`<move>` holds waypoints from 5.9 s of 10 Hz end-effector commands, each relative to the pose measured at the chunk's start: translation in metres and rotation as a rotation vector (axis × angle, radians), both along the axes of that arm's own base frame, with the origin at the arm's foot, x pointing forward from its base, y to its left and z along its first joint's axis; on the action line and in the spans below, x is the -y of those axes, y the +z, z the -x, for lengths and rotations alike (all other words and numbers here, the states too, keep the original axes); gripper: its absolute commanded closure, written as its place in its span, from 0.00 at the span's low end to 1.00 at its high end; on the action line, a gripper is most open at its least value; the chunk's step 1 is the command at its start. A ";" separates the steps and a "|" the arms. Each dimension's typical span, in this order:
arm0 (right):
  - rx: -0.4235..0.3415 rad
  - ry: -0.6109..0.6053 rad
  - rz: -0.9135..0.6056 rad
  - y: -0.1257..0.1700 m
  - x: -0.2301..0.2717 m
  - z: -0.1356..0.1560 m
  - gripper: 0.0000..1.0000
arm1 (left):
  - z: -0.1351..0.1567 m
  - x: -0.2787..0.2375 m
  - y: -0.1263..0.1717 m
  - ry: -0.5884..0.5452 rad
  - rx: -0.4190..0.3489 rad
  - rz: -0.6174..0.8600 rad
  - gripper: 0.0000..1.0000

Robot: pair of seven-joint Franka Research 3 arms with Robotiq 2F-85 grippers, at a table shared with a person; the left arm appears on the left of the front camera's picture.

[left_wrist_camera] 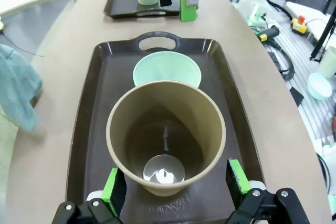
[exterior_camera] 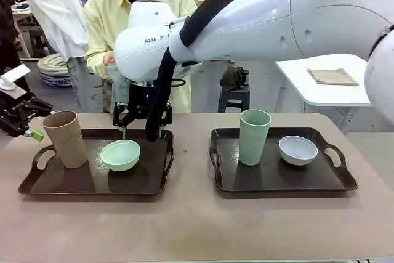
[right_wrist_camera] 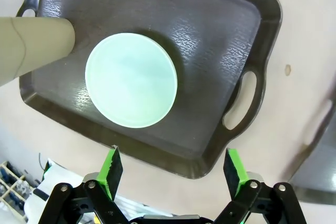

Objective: Set up a tray with a mat and arrange the tableware.
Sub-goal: Pick up the Picnic Bowl and Reusable plastic cup from the Handle tray in front of the human's position and hold them in the air, then place the Picnic Bowl and Reusable plastic cup back onto the Handle tray in front of the human's position.

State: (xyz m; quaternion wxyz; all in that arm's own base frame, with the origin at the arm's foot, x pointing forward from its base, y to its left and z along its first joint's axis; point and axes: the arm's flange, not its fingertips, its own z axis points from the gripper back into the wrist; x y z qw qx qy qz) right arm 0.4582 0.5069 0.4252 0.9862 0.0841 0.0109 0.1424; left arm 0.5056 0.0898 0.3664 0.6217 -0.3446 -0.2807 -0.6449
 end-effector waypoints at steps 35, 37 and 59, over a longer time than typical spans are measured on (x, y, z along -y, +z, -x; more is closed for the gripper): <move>0.070 -0.168 0.066 -0.008 -0.002 -0.009 1.00 | 0.021 0.043 -0.012 -0.082 0.019 0.141 1.00; 0.105 -0.189 0.041 0.049 0.023 0.005 1.00 | 0.032 0.042 0.046 -0.078 0.052 0.118 1.00; 0.156 -0.163 0.026 0.166 0.035 0.055 1.00 | 0.064 0.041 0.177 -0.058 0.195 0.105 1.00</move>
